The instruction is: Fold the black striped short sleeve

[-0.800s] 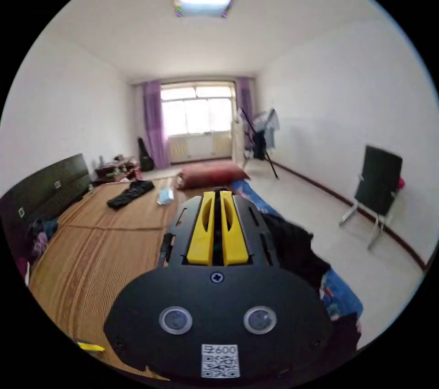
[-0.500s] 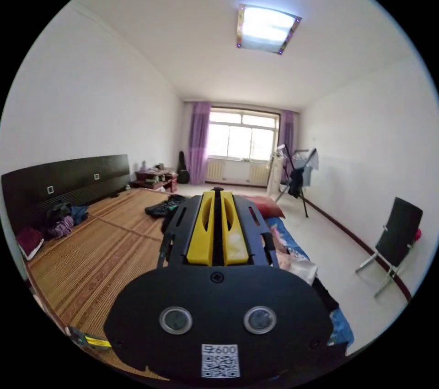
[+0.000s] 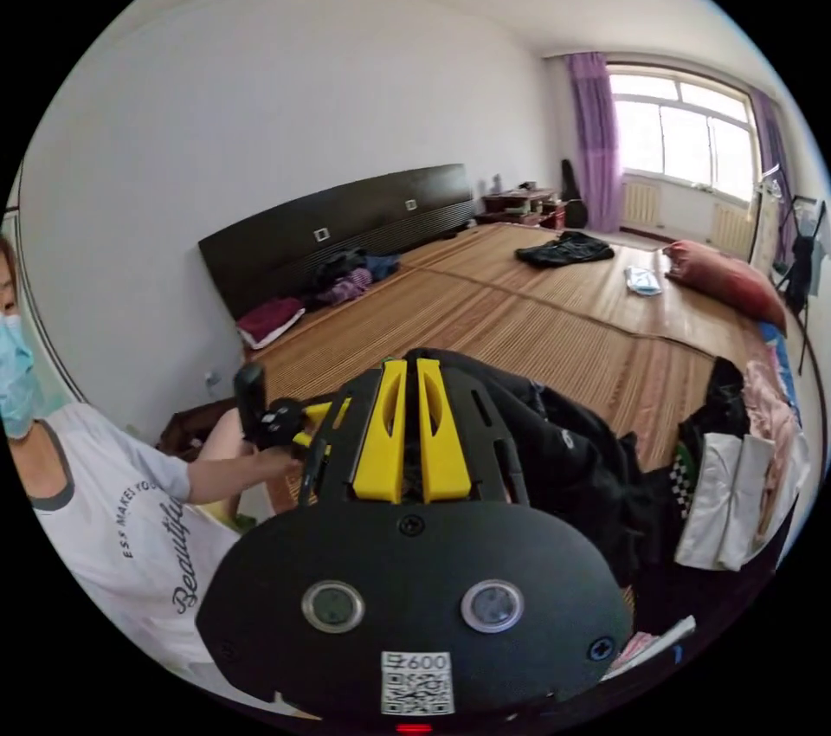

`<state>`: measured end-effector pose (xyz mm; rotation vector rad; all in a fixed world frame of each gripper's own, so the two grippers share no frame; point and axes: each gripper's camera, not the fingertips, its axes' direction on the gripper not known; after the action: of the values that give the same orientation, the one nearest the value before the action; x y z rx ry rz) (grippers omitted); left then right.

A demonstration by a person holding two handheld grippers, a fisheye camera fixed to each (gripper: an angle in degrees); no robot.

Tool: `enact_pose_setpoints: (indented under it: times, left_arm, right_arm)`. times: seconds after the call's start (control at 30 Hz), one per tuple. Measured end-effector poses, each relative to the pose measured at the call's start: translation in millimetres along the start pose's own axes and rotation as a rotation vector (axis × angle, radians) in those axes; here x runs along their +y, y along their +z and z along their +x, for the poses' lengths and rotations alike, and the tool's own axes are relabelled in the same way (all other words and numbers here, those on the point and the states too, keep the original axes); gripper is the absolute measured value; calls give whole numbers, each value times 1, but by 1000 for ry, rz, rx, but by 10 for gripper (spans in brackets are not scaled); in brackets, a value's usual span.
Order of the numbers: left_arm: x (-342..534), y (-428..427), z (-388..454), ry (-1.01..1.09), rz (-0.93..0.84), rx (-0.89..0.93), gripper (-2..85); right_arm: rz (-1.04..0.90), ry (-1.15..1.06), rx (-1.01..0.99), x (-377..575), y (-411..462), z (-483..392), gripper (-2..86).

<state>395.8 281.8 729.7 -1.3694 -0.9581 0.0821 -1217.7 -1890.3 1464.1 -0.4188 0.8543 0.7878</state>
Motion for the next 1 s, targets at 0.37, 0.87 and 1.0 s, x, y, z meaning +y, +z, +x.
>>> enact_pose_setpoints:
  times: [0.37, 0.87, 1.0]
  left_arm:
    - [53, -187, -77, -112, 225, -130, 22]
    - [165, -244, -52, -172, -71, -121, 35]
    - [178, -236, -41, -193, -240, -304, 40]
  right_arm:
    - [187, 313, 304, 96, -64, 204, -8]
    - [-399, 377, 1344, 19, -29, 571, 49]
    - [-317, -141, 1463, 121, 91, 529, 68]
